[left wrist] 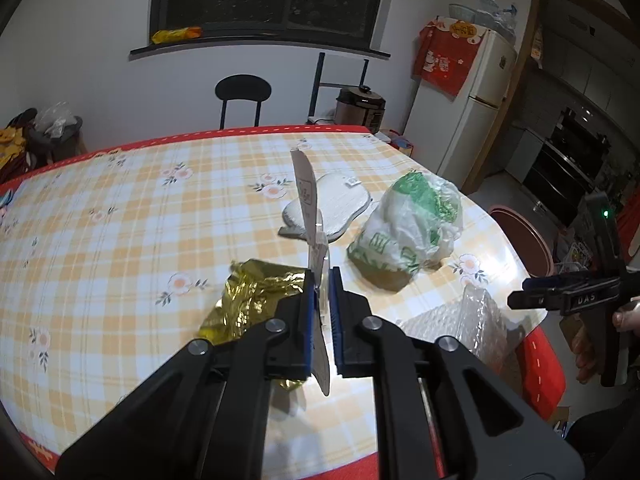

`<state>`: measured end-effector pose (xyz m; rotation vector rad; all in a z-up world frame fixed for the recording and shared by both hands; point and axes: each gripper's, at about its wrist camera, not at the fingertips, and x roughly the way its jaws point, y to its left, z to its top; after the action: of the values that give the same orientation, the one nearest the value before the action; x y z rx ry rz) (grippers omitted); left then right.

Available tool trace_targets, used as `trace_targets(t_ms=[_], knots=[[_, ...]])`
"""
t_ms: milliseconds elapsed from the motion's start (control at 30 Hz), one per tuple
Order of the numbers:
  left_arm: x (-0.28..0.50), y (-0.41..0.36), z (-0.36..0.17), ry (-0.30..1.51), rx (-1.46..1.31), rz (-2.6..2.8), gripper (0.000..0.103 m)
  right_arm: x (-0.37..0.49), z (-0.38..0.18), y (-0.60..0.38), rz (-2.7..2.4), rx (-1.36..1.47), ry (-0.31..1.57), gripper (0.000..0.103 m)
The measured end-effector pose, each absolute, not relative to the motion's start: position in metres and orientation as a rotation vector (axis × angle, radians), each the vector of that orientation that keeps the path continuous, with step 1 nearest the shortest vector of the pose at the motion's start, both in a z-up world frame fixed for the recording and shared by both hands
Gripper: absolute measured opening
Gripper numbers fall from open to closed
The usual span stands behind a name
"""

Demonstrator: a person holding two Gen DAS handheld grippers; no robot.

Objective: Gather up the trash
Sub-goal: 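Grasp the narrow clear plastic tray with the right tool while the left tool holds the knife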

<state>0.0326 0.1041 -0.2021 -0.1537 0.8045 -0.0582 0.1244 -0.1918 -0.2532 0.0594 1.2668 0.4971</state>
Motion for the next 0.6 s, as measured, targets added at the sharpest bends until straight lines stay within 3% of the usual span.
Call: trace_targets(t_ms=[600], knots=[[0.010, 0.107, -0.192, 0.787, -0.207, -0.128, 0.011, 0.085, -0.280, -0.173, 0.526, 0.097, 1.373, 0.098]])
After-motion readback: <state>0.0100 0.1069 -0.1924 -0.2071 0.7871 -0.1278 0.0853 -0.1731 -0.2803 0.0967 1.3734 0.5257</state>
